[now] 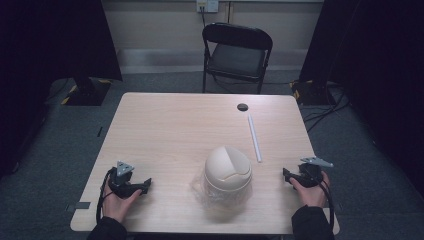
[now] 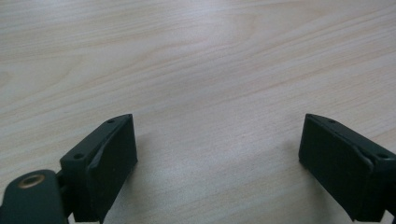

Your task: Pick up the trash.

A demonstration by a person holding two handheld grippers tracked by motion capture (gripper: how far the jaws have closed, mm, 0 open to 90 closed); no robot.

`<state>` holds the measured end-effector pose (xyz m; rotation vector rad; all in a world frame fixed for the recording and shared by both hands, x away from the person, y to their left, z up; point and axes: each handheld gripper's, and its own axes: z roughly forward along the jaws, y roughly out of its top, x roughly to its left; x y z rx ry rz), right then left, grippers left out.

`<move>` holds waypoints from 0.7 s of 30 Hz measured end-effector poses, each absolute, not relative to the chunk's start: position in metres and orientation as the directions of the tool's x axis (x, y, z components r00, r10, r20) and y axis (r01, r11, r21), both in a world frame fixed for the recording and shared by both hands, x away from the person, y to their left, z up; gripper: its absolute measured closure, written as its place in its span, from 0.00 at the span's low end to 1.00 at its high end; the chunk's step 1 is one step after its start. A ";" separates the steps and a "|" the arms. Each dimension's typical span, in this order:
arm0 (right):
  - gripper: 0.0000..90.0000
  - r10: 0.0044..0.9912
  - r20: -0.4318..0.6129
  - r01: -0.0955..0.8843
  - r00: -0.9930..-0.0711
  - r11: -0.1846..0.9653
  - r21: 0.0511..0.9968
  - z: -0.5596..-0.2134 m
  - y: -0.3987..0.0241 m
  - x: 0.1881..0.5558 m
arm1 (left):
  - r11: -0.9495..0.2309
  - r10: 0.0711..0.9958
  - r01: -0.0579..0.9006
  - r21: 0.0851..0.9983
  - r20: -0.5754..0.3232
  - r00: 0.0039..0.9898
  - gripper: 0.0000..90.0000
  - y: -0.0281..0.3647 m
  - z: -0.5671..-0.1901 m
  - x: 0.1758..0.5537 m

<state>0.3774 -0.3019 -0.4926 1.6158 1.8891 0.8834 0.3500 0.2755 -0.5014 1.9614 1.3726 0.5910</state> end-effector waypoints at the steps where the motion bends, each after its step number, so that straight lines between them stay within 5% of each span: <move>1: 0.34 0.983 0.047 0.652 -0.178 0.082 0.753 -0.490 -0.302 0.377 | -0.228 0.938 0.639 0.735 -0.010 0.346 0.12 0.275 -0.501 0.350; 21: 0.30 0.884 0.036 0.315 -0.466 0.128 0.940 -0.391 -0.305 0.344 | -0.229 0.938 0.638 0.735 -0.009 0.346 0.12 0.276 -0.501 0.350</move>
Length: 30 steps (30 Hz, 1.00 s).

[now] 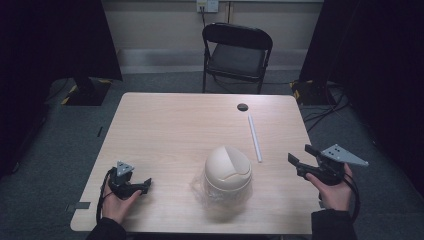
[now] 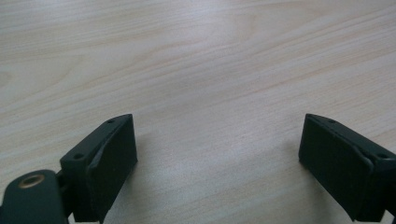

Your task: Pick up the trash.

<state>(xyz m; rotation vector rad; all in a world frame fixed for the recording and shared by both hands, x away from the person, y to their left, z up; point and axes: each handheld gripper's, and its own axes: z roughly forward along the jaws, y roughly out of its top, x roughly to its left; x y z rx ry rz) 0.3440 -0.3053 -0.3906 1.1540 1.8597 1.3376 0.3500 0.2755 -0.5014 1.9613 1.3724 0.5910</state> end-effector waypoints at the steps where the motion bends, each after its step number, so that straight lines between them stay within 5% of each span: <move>1: 0.29 0.875 0.040 0.299 -0.483 0.122 0.946 -0.387 -0.304 0.342 | -0.229 0.938 0.638 0.735 -0.009 0.346 0.12 0.276 -0.501 0.350; 18: 0.28 0.732 0.044 0.191 -0.680 0.118 0.975 -0.348 -0.260 0.341 | -0.237 0.933 0.633 0.737 -0.010 0.361 0.15 0.276 -0.501 0.349; 30: 0.28 0.543 0.067 0.165 -0.837 0.134 0.977 -0.342 -0.213 0.324 | -0.233 0.933 0.632 0.739 -0.014 0.361 0.16 0.276 -0.501 0.349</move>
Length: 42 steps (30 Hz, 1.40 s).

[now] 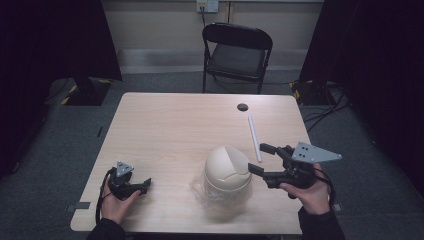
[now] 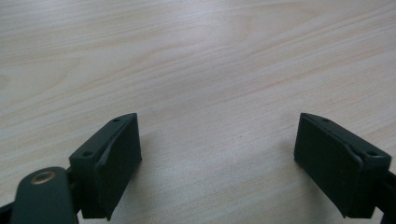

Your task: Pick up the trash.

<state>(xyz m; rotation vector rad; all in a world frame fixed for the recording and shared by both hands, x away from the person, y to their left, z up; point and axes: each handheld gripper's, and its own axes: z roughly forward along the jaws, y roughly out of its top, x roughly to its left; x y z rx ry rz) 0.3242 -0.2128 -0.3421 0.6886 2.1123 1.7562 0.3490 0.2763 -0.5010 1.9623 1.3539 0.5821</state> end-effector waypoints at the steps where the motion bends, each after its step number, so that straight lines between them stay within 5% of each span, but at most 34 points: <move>1: 0.28 0.532 0.070 0.168 -0.844 0.139 0.976 -0.344 -0.210 0.324 | -0.233 0.933 0.631 0.740 -0.014 0.361 0.16 0.276 -0.501 0.349; 13: 0.27 0.420 0.156 0.264 -0.894 0.213 0.940 -0.375 -0.182 0.332 | -0.233 0.933 0.632 0.739 -0.014 0.361 0.16 0.276 -0.501 0.349; 32: 0.26 0.376 0.196 0.310 -0.906 0.274 0.910 -0.393 -0.168 0.336 | -0.233 0.933 0.632 0.739 -0.014 0.361 0.16 0.276 -0.501 0.349; 38: 0.25 0.432 0.178 0.291 -0.884 0.211 0.933 -0.376 -0.192 0.336 | -0.233 0.933 0.631 0.740 -0.014 0.360 0.16 0.276 -0.501 0.349; 42: 0.24 0.587 0.138 0.268 -0.798 0.140 0.953 -0.367 -0.219 0.342 | -0.233 0.933 0.632 0.739 -0.014 0.361 0.16 0.276 -0.501 0.349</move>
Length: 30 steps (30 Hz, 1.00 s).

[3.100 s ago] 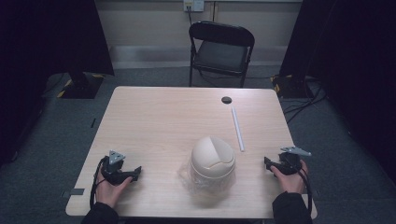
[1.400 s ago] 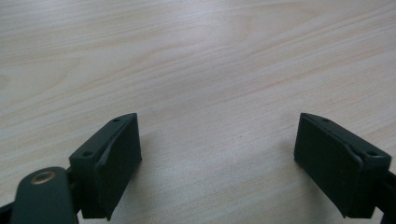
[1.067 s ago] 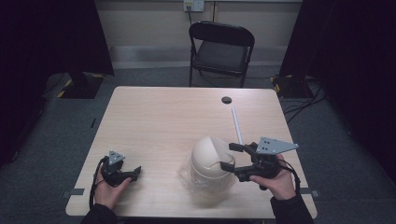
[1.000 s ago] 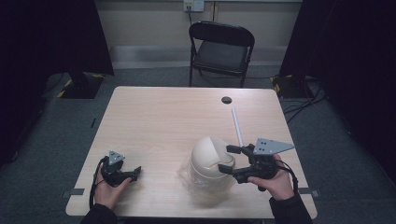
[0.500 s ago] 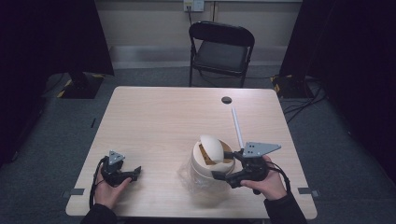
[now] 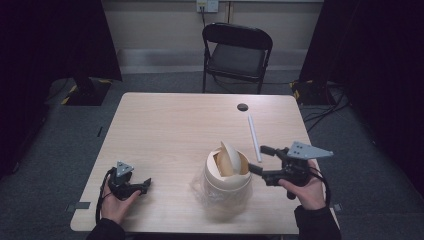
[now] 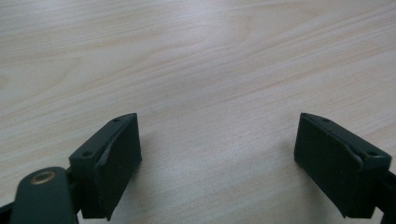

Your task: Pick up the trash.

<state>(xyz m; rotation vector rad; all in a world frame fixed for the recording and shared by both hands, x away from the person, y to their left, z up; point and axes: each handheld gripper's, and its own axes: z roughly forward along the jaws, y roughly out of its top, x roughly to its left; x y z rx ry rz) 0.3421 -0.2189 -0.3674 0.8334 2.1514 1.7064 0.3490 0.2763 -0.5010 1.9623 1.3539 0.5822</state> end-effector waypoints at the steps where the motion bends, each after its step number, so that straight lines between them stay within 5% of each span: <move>1: 0.24 0.587 0.138 0.268 -0.798 0.140 0.953 -0.367 -0.219 0.342 | -0.233 0.933 0.632 0.739 -0.014 0.361 0.16 0.276 -0.501 0.349; 6: 0.26 0.790 0.106 0.308 -0.603 0.108 0.945 -0.387 -0.241 0.368 | -0.233 0.933 0.632 0.739 -0.014 0.361 0.16 0.276 -0.501 0.349; 11: 0.41 0.884 0.070 0.430 -0.463 0.154 0.890 -0.426 -0.240 0.401 | -0.233 0.933 0.631 0.739 -0.014 0.361 0.16 0.276 -0.501 0.349; 18: 0.48 0.898 -0.023 0.523 -0.439 0.276 0.806 -0.471 -0.220 0.432 | -0.233 0.933 0.631 0.739 -0.014 0.361 0.16 0.276 -0.501 0.349; 30: 0.67 0.914 -0.088 0.563 -0.395 0.317 0.763 -0.495 -0.210 0.448 | -0.234 0.933 0.631 0.739 -0.014 0.361 0.16 0.276 -0.501 0.349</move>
